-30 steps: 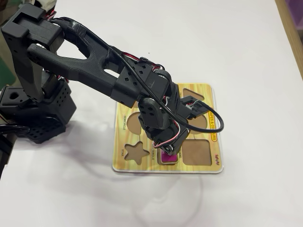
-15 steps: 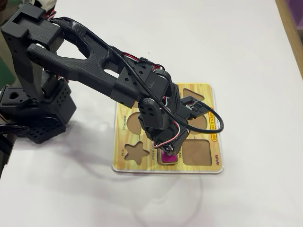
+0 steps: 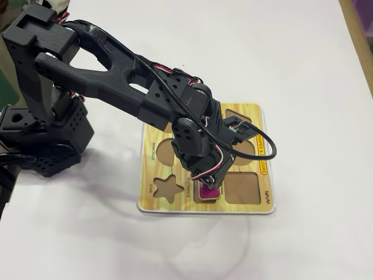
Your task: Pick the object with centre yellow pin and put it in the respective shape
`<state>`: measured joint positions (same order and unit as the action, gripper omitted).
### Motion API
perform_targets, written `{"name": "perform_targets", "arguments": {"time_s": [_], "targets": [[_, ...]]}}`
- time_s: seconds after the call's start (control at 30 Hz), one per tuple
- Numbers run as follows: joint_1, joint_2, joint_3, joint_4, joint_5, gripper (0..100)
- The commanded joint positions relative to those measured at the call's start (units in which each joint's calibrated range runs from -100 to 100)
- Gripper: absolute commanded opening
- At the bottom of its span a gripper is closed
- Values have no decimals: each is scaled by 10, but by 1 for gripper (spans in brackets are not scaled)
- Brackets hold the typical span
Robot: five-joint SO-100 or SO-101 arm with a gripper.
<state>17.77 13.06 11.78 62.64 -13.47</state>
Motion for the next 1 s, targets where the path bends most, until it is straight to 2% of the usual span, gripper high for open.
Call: {"name": "perform_targets", "arguments": {"time_s": [0.0,0.1,0.3,0.63,0.97], "targets": [[-7,-4,-3,-5,-14,1],[-6,-4,-2,3,-36,5],[-6,-12,5,4,-39,17],[-7,-18,13,5,-40,16],[-24,-162,151,-5,-40,16]]}}
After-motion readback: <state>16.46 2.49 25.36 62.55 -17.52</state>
